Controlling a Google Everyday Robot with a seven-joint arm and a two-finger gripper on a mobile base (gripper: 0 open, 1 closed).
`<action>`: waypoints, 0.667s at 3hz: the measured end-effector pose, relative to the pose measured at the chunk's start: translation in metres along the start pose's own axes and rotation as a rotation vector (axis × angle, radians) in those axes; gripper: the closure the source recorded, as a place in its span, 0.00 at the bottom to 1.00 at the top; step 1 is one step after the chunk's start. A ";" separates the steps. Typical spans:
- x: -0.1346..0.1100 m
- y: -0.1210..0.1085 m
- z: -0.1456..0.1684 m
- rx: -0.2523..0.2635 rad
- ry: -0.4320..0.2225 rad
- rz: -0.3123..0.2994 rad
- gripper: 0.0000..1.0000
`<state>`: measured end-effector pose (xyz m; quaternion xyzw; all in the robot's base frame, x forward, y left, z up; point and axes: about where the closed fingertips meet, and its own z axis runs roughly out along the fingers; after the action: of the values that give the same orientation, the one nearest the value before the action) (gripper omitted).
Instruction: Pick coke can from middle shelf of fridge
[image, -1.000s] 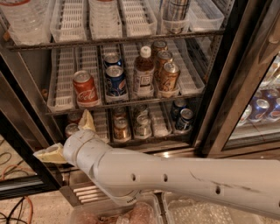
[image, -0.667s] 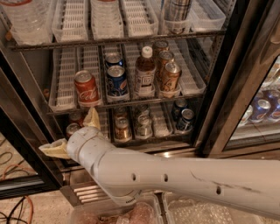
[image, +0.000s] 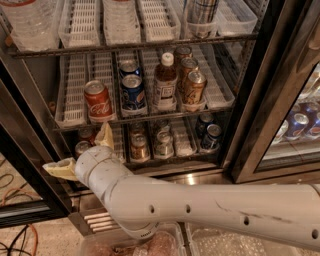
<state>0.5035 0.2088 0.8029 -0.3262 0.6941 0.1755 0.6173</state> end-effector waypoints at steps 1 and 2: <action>-0.002 0.010 -0.001 0.043 -0.085 0.066 0.00; -0.010 0.006 0.001 0.127 -0.168 0.098 0.00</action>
Offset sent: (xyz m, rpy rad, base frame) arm 0.0247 -0.0365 0.0251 0.2827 -0.2091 -0.3934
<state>0.5007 0.2165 0.8115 -0.2362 0.6647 0.1879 0.6835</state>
